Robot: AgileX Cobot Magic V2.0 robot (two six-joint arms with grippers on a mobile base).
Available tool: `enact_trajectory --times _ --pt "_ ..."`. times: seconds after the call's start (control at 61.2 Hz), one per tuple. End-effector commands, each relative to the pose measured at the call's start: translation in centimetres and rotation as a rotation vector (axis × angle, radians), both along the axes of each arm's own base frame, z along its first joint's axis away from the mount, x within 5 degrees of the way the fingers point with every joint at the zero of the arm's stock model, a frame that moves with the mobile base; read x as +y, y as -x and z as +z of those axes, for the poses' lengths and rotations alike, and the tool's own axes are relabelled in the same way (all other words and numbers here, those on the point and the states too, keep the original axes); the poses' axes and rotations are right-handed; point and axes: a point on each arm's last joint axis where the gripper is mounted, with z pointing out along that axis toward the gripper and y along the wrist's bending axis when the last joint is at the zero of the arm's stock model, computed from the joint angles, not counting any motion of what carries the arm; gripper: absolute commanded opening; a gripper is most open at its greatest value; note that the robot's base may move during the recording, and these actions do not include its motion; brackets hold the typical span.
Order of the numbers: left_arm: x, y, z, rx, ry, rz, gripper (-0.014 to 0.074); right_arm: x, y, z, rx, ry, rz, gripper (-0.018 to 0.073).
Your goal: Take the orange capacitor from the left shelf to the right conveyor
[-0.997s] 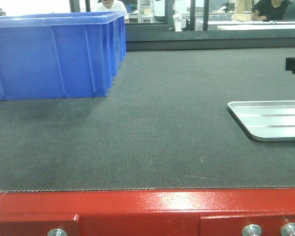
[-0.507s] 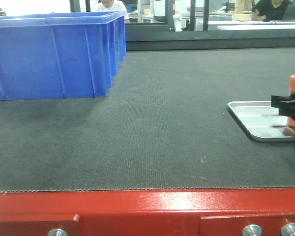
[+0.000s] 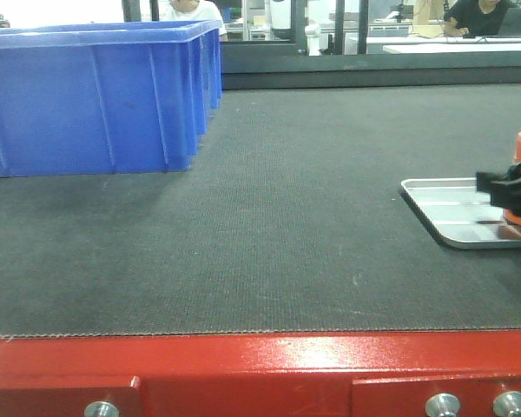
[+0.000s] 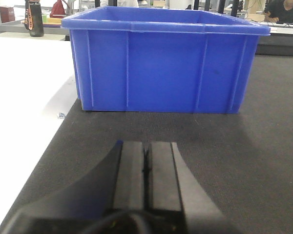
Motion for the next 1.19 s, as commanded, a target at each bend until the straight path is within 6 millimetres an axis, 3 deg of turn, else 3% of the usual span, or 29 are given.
enact_trajectory --times 0.0,0.278,0.572,0.785,0.899,1.177 --pt "0.1 0.1 1.0 -0.1 0.014 0.006 -0.0127 -0.1 -0.3 2.7 -0.196 -0.014 0.007 0.0622" --pt "0.1 0.1 1.0 -0.1 0.014 0.006 -0.0127 -0.1 0.8 4.8 -0.176 0.016 -0.001 0.0624" --pt "0.1 0.1 1.0 -0.1 0.014 0.006 -0.0127 0.3 5.0 8.5 -0.151 -0.071 -0.007 0.0624" --pt "0.1 0.1 1.0 -0.1 0.014 0.006 -0.0127 0.1 8.7 11.5 -0.052 -0.02 -0.055 0.0614" --pt "0.1 0.1 1.0 -0.1 0.014 0.006 -0.0127 -0.2 10.8 12.5 -0.022 -0.009 -0.113 0.0531" --pt "0.1 0.1 1.0 -0.1 0.014 0.006 -0.0127 0.0 15.3 14.3 0.002 0.023 -0.149 0.0137"
